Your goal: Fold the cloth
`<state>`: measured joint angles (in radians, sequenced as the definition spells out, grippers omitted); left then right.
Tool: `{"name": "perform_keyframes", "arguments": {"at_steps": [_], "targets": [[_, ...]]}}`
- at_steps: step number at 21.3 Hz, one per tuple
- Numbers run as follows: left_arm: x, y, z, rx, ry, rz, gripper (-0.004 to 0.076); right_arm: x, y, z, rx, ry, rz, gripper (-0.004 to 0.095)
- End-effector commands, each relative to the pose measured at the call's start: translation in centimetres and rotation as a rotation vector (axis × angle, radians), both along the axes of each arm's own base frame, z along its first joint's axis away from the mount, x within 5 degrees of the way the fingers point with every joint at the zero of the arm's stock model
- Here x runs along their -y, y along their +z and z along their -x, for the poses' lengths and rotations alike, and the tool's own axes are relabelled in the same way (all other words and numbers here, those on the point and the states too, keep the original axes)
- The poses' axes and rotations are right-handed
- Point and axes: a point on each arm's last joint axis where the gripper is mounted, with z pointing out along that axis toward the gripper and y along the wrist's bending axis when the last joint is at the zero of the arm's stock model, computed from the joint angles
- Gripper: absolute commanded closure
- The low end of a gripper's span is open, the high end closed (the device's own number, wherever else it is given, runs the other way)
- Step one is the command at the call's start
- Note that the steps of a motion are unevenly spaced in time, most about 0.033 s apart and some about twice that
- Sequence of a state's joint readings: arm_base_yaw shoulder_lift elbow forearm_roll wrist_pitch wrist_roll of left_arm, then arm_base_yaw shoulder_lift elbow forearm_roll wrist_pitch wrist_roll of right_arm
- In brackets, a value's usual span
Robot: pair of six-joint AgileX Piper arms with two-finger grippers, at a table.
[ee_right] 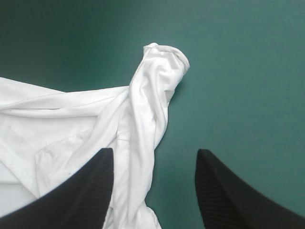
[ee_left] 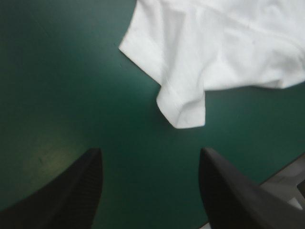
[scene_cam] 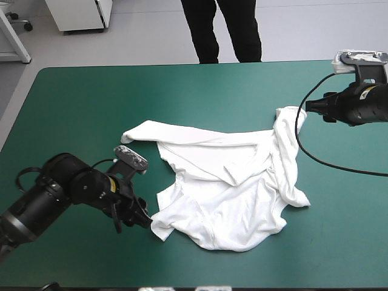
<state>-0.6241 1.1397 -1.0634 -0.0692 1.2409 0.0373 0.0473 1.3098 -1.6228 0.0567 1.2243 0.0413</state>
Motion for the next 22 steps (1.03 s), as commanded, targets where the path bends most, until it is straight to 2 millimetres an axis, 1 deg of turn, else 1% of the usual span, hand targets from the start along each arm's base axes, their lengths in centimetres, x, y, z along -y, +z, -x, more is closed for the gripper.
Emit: {"name": "perform_keyframes", "arguments": {"at_steps": [1,2,4,5,6,7,9,11,12,13,16,17,18,20,22], "targets": [[2.2,-2.6,0.2,-0.013,-0.048,0.02,0.0297,0.4,1.7,0.7,0.098,-0.017,0.011,0.0422],[2.8,-3.5,0.1,-0.025,-0.058,0.011,0.0297,0.4,1.6,0.6,0.097,-0.019,0.016,0.0422],[3.7,-4.7,0.0,-0.035,-0.067,0.009,0.0297,0.4,1.6,0.6,0.097,-0.02,0.018,0.0422],[4.1,-5.1,-0.2,-0.041,-0.071,0.004,0.0296,0.4,1.6,0.6,0.097,-0.02,0.018,0.0422],[4.8,-6.0,-0.8,-0.054,-0.071,-0.006,0.0296,0.4,1.6,0.6,0.094,-0.02,0.018,0.0422],[5.1,-6.5,-1.0,-0.065,-0.07,-0.016,0.0296,0.4,1.5,0.5,0.093,-0.02,0.018,0.0422],[5.9,-8.6,-1.8,-0.122,-0.085,-0.062,0.0297,0.4,1.2,0.0,0.078,-0.02,0.019,0.0422],[6.3,-10.1,-2.2,-0.163,-0.082,-0.094,0.0297,0.4,1.0,-0.3,0.069,-0.02,0.019,0.0422],[6.6,-10.5,-2.2,-0.176,-0.087,-0.106,0.0297,0.4,0.9,-0.3,0.067,-0.02,0.019,0.0422],[7.2,-11.4,-2.3,-0.191,-0.104,-0.121,0.0297,0.4,0.8,-0.5,0.062,-0.02,0.02,0.0422],[8.3,-12.7,-2.1,-0.198,-0.129,-0.13,0.0302,0.4,0.6,-0.8,0.057,-0.021,0.016,0.0422],[8.9,-13.4,-2.1,-0.208,-0.142,-0.143,0.0339,0.4,0.6,-0.8,0.055,-0.021,0.016,0.0422],[9.2,-13.9,-1.9,-0.226,-0.145,-0.152,0.0429,0.4,0.6,-0.7,0.053,-0.02,0.016,0.0422],[9.4,-14.3,-1.8,-0.236,-0.15,-0.161,0.057,0.2,0.4,-0.7,0.036,-0.014,0.002,0.0422],[9.5,-14.3,-1.8,-0.232,-0.15,-0.157,0.0736,0.1,-0.1,-0.7,-0.018,-0.014,-0.01,0.0421]]}}
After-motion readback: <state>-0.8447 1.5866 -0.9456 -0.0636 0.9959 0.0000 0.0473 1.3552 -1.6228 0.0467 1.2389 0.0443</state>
